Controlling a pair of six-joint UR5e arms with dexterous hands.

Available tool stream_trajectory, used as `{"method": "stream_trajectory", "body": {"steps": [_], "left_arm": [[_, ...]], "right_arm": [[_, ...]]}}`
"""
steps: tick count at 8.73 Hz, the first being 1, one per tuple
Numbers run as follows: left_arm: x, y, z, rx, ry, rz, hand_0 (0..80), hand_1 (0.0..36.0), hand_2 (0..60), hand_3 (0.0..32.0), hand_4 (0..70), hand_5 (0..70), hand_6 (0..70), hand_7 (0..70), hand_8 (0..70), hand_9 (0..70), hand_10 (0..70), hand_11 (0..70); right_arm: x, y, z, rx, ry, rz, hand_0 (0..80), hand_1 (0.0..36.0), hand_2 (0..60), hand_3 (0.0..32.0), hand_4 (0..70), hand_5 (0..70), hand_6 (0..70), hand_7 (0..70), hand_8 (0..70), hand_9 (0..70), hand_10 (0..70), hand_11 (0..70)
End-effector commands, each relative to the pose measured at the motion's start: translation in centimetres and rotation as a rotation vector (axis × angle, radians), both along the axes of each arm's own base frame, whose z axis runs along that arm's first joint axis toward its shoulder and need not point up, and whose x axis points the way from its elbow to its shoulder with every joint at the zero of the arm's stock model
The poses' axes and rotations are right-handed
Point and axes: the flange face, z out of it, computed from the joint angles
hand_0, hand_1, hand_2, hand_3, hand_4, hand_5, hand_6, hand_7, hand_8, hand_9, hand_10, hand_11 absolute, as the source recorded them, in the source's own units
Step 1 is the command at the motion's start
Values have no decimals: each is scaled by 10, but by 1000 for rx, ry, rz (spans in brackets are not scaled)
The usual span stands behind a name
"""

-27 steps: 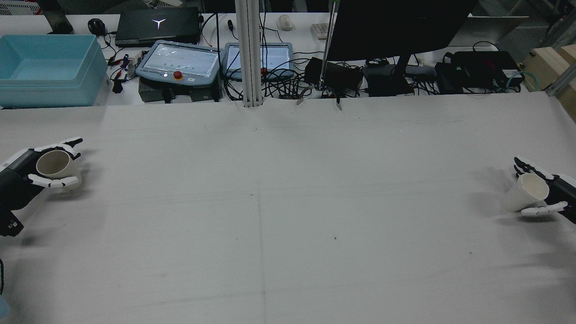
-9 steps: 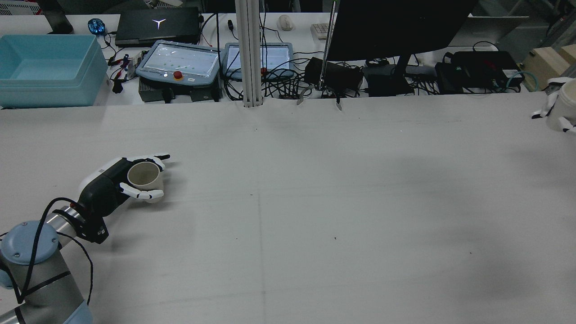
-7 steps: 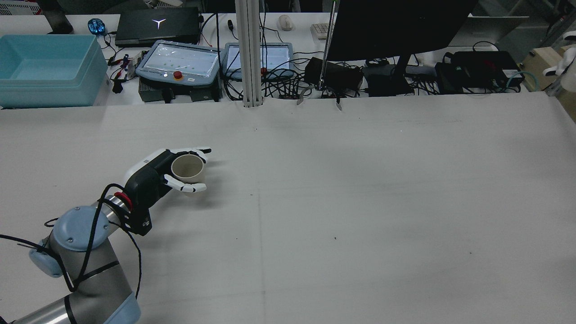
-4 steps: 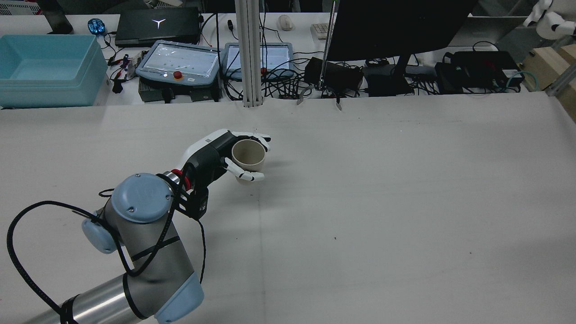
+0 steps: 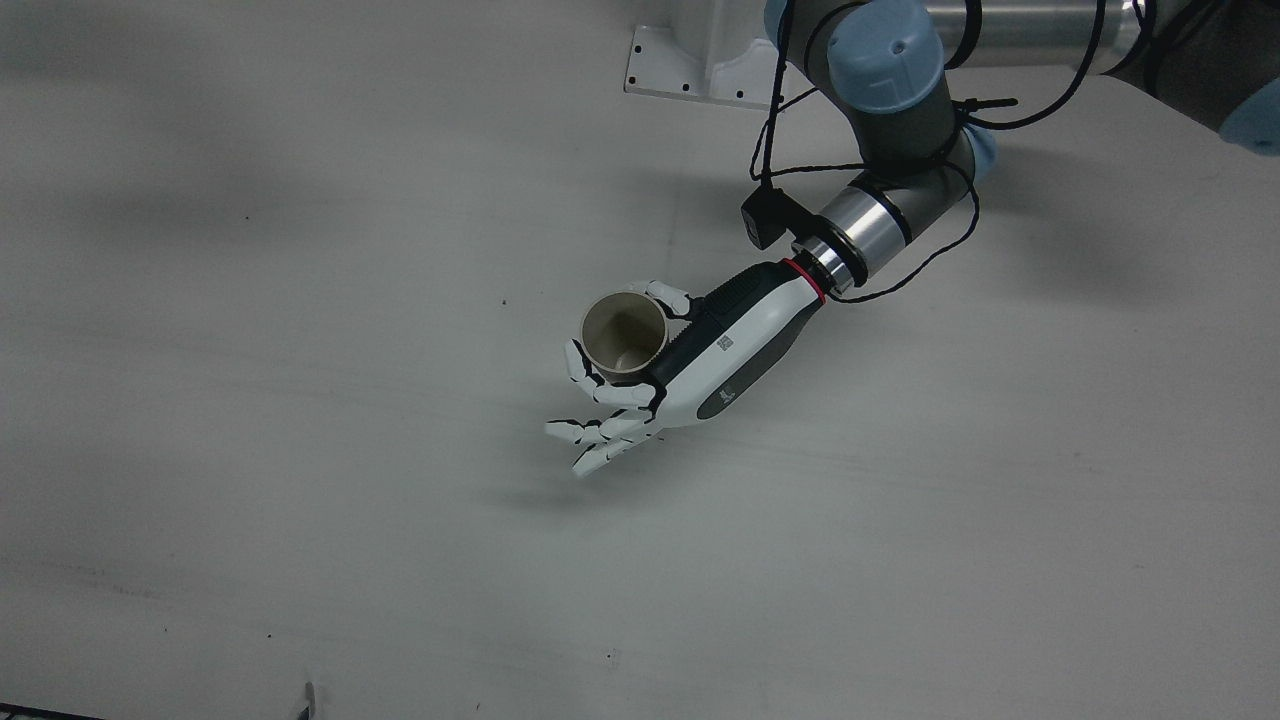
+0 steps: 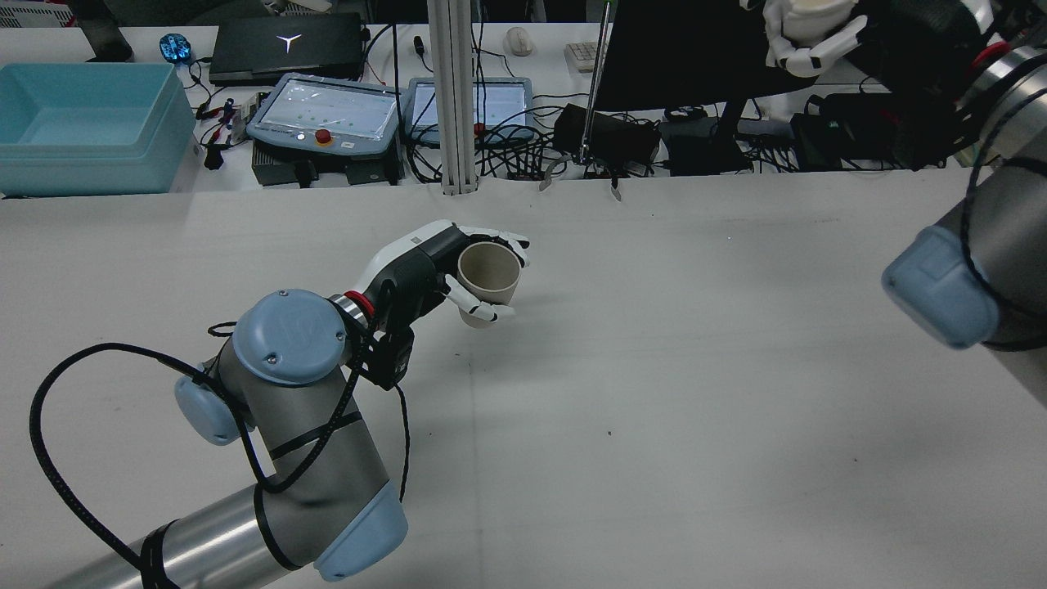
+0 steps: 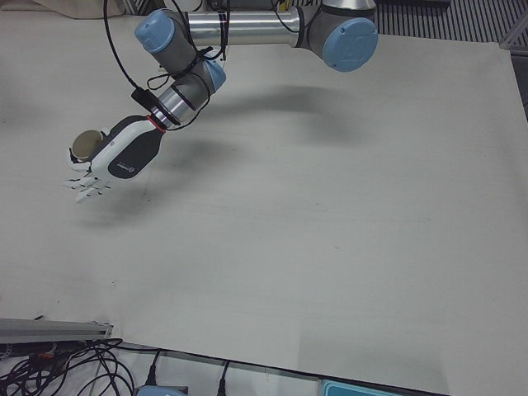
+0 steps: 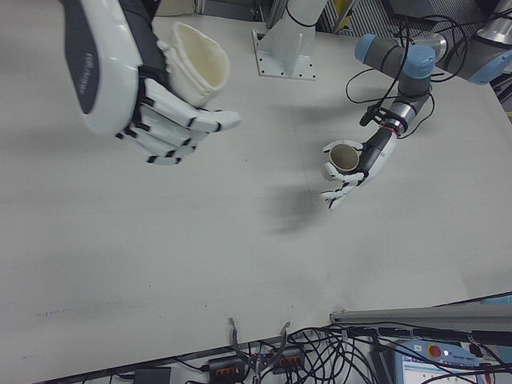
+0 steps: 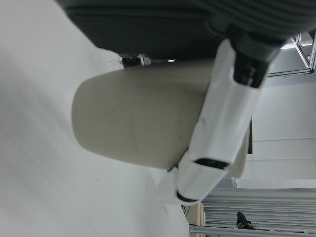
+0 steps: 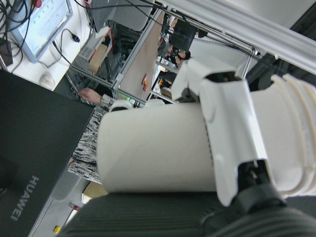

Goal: Pour water
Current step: 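Lift both cups and bring them toward each other above the table, then tilt the right hand's cup over the left hand's cup to pour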

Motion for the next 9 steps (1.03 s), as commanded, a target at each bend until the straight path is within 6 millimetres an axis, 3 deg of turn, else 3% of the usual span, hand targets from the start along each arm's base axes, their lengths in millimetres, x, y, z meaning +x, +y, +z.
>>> {"method": "stream_trajectory", "body": {"steps": [1,3,4,5,6,7,8,9], "left_arm": [[-2,-1,-11,0,5,-1,800,360,600,0,700,700,171,223,67,63,68,134],[-2,-1,-12,-1,9,-1,800,360,600,0,700,700,168,219,67,62,67,133],[-3,-1,-13,0,11,-3,800,360,600,0,700,700,169,219,67,63,67,133],[-3,-1,-13,0,11,-3,800,360,600,0,700,700,171,221,68,63,67,133],[-5,-1,-15,2,16,-3,800,360,600,0,700,700,169,219,67,62,67,132],[-9,-2,-19,7,26,-7,800,360,600,0,700,700,170,221,67,63,67,133],[-10,-2,-14,-22,52,2,800,360,600,0,700,700,170,220,66,62,66,131],[-27,-13,-16,-51,100,-11,800,360,600,0,700,700,167,218,66,63,67,133]], "right_arm": [[-154,26,-39,19,154,-94,800,360,600,0,547,280,679,700,512,695,381,573],[-212,37,-38,21,264,-123,800,360,600,0,561,275,676,700,513,700,319,493],[-235,38,-39,14,291,-137,800,360,600,0,558,274,673,700,508,693,314,486],[-248,37,-39,1,303,-120,800,360,600,0,572,274,677,700,510,695,322,497],[-251,33,-34,-14,313,-102,800,360,600,0,526,271,650,700,495,681,306,478],[-242,34,-32,-17,293,-92,800,360,600,0,505,271,635,700,490,677,306,478],[-209,40,-29,-16,216,-63,800,360,600,0,424,270,585,700,476,653,317,493],[-149,44,-7,-43,120,-2,800,360,600,0,317,267,515,700,449,605,319,498]]}}
